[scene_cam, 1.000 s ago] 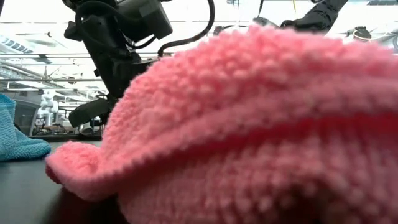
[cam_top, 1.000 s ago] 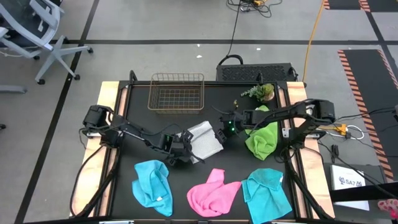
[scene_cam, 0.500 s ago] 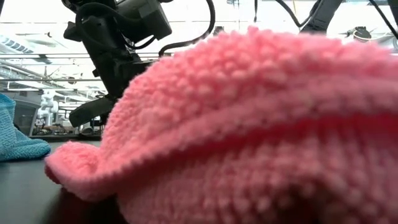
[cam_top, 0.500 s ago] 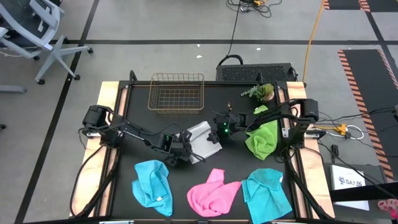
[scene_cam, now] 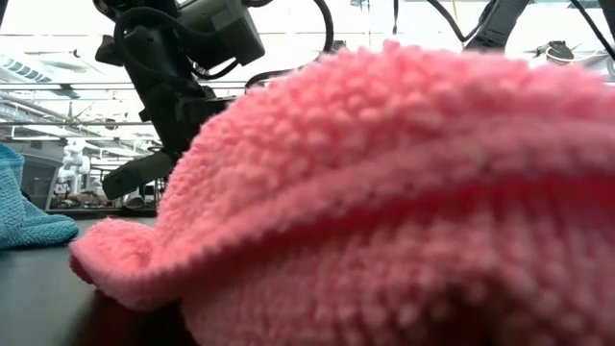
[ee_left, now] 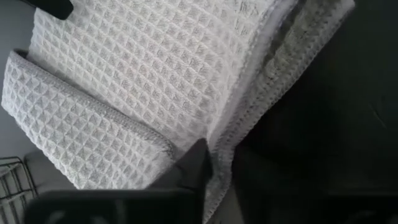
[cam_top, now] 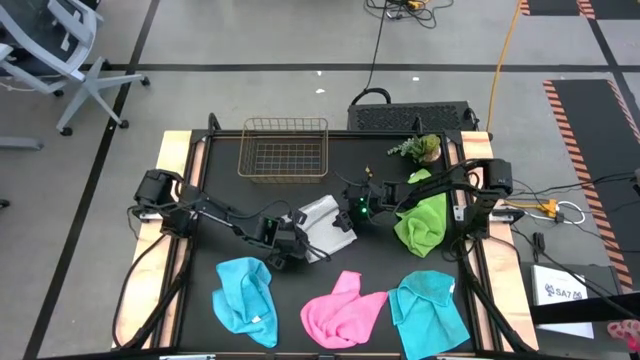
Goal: Fold microfiber towels
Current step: Put the gray microfiber cloth into the wire basket
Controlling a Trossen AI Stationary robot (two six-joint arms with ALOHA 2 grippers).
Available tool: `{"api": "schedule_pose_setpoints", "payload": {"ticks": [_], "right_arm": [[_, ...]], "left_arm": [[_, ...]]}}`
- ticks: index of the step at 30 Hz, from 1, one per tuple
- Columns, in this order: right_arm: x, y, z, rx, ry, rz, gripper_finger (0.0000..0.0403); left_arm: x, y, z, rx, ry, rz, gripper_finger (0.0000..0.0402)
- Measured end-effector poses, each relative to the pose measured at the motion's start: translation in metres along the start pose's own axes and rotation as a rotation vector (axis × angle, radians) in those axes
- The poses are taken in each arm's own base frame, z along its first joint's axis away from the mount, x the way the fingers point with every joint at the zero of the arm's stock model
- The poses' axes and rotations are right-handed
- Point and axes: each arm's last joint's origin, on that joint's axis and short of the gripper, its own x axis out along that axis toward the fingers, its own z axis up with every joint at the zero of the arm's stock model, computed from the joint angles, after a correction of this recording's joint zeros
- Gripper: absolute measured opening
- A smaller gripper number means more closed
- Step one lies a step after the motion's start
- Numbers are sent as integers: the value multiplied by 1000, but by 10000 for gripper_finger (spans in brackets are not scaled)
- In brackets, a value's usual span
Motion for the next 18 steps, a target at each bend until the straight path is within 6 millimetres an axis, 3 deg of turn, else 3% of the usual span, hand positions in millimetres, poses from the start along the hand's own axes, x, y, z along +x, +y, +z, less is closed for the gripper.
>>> {"api": "schedule_pose_setpoints", "payload": {"ticks": [3,6,9,14,18], "right_arm": [[0,0,0,0,-1,0,186],[0,0,0,0,1,-2,170],[0,0,-1,-7,18,9,130],[1,1,-3,-48,29,16,22],[1,3,-2,-46,16,28,12]], "left_arm": [[0,0,0,-42,-4,-6,16],[0,0,0,-100,-2,0,12],[0,1,0,-128,3,23,12],[1,2,0,-135,6,49,8],[1,3,1,-139,1,63,5]]}}
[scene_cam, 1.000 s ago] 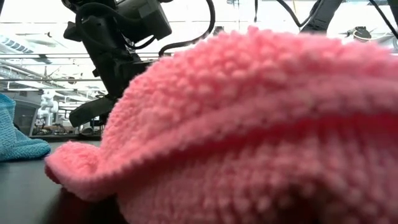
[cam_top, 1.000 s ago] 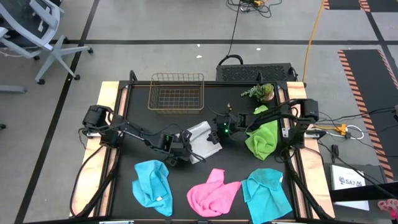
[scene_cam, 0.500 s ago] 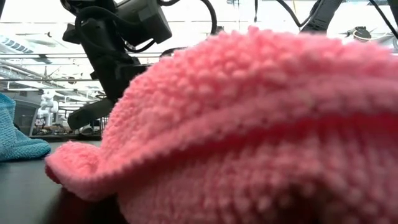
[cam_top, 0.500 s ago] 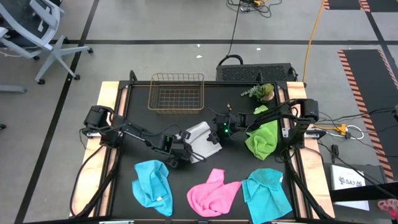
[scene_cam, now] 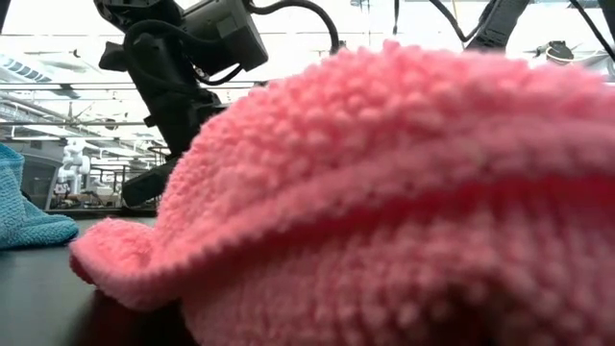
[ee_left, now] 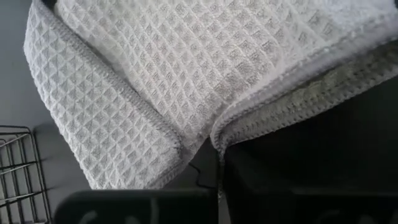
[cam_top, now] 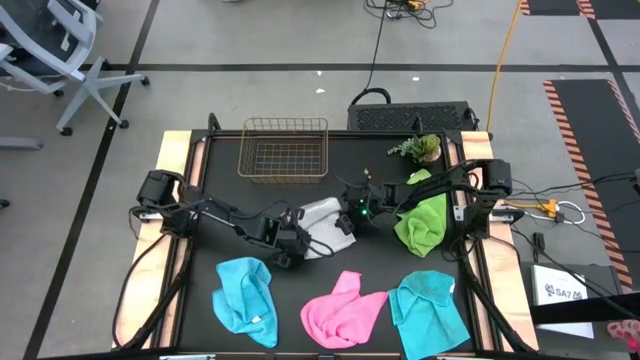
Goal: Fold microfiber towels
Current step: Put the gray microfiber cloth into the wire basket
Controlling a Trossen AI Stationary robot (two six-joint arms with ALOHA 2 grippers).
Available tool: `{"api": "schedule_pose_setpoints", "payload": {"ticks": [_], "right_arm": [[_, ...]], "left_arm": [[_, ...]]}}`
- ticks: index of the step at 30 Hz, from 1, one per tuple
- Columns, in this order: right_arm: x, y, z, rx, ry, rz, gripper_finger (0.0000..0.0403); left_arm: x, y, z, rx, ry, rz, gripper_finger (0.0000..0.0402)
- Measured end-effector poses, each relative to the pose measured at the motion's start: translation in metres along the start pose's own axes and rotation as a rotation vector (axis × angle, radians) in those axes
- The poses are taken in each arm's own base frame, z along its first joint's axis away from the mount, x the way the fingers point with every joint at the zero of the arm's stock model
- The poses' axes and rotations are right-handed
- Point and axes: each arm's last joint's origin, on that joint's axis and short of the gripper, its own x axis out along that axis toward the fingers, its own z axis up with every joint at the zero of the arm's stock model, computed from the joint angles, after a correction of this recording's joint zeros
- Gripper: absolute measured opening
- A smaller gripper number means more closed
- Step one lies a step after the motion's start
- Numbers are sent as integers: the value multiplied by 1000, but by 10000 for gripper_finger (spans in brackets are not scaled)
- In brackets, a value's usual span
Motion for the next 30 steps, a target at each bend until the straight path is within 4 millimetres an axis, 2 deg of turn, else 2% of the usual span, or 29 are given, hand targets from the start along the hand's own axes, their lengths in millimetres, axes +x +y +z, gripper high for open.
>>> {"api": "schedule_pose_setpoints", "payload": {"ticks": [5,9,15,20,25,30], "right_arm": [[0,4,4,17,-38,42,5],[0,12,11,12,-62,70,3],[-1,32,24,-37,-73,131,2],[-7,56,38,-113,-38,110,1],[-32,87,55,-218,-28,67,1],[-65,112,76,-278,-110,63,1]], "left_arm": [[0,2,0,-1,26,55,5],[-6,9,13,-22,-1,101,5],[-17,24,27,-25,21,155,4],[-31,35,35,-23,97,193,3],[-54,50,48,-48,117,256,3],[-90,73,53,-134,36,296,3]]}}
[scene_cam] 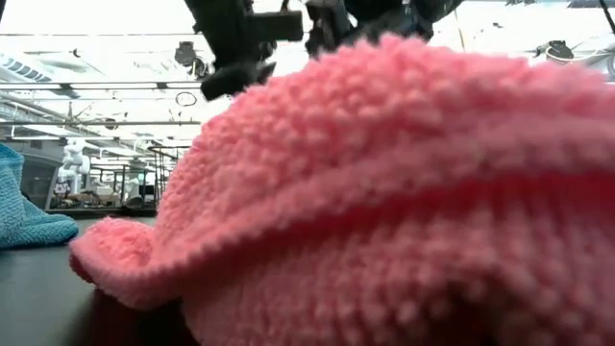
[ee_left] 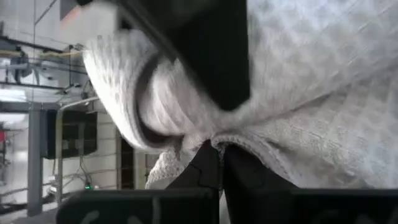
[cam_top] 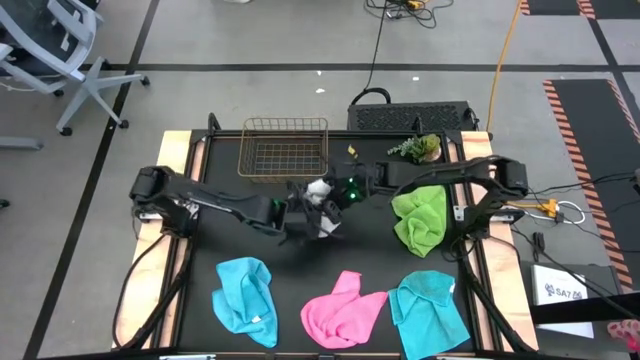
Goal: Fold microfiber towels
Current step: Put the gray microfiber cloth into the wire basket
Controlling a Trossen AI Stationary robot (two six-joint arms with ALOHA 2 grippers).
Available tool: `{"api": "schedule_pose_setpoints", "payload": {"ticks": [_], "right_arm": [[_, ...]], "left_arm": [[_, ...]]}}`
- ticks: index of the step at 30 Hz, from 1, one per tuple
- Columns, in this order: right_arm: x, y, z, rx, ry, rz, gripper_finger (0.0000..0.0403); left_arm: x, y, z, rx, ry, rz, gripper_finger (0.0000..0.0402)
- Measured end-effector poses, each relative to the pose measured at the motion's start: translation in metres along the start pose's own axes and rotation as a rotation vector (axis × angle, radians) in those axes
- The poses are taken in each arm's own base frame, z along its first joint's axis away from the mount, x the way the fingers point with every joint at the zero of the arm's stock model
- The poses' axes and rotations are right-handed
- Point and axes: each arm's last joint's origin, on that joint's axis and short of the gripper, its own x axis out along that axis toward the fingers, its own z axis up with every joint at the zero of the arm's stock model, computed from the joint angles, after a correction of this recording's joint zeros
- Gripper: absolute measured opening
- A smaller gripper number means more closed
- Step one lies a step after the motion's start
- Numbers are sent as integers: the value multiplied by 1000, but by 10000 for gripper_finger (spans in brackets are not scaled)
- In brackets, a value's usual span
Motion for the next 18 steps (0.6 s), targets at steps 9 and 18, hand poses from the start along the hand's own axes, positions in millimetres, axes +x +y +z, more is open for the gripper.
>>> {"api": "schedule_pose_setpoints", "payload": {"ticks": [9,18], "right_arm": [[-30,4,41,-84,-152,18,0],[-41,-30,70,-66,-299,-14,0]], "left_arm": [[-46,80,-24,-140,-68,147,2],[-30,125,-42,-141,-22,203,2]]}}
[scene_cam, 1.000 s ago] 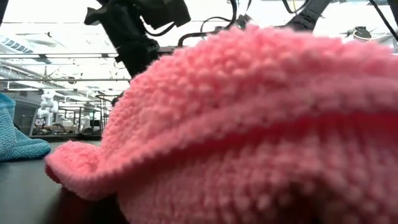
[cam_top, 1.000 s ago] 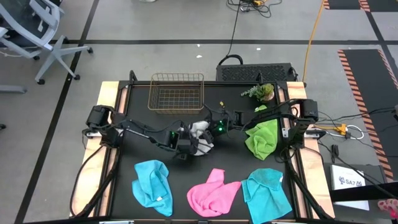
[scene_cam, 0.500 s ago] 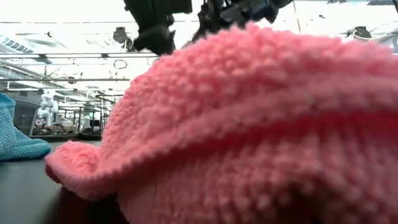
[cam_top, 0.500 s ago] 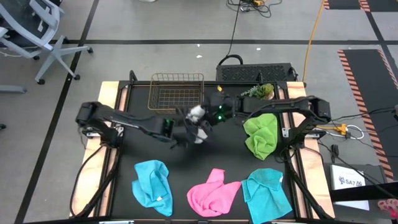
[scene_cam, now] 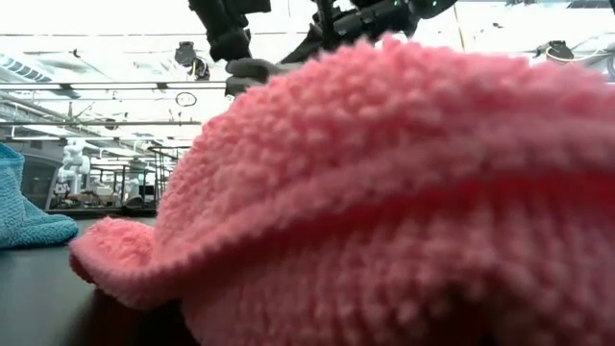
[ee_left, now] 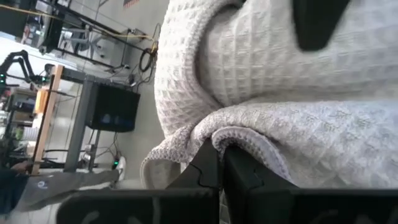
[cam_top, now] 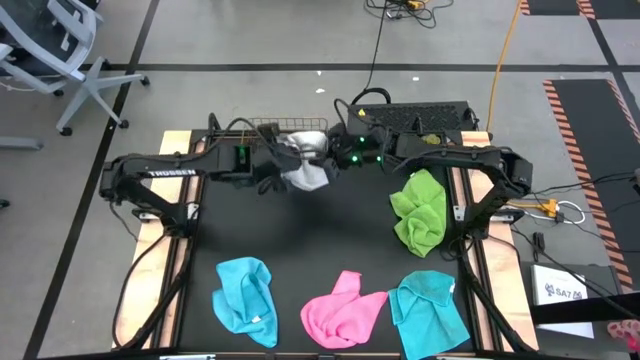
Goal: Fold microfiber towels
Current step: Put the gray microfiber cloth into the wire basket
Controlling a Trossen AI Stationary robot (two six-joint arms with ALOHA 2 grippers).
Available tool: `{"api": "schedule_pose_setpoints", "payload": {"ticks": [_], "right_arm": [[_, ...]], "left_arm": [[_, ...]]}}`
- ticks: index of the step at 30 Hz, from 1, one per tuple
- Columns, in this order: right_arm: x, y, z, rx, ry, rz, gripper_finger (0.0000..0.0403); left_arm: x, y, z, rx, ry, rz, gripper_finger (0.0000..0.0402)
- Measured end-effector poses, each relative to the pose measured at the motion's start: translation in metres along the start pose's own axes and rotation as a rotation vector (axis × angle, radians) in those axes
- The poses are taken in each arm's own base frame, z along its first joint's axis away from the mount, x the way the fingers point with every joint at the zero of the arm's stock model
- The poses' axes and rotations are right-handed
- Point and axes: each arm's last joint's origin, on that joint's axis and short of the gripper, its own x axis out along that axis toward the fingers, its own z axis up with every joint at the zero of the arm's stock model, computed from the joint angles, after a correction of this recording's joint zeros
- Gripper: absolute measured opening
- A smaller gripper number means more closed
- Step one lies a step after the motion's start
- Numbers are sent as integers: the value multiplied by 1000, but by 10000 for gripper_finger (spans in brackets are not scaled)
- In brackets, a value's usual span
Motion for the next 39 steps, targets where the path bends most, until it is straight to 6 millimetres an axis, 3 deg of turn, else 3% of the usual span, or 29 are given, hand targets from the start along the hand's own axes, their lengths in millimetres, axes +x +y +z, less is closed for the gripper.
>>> {"api": "schedule_pose_setpoints", "payload": {"ticks": [7,15,22,26,32,39], "right_arm": [[14,-39,10,24,-74,-26,0],[33,-72,13,40,-100,-67,0],[64,-93,-12,38,-27,-94,0],[78,-106,-26,72,7,-109,0],[84,-113,-32,74,23,-122,0],[81,-115,-34,36,66,-141,18]], "left_arm": [[24,32,-12,-78,-2,-28,2],[67,52,-48,-159,108,-83,2],[104,43,-66,-166,139,-134,2],[129,26,-73,-115,192,-185,2],[161,1,-92,-19,318,-250,2],[167,-4,-95,-5,347,-250,4]]}}
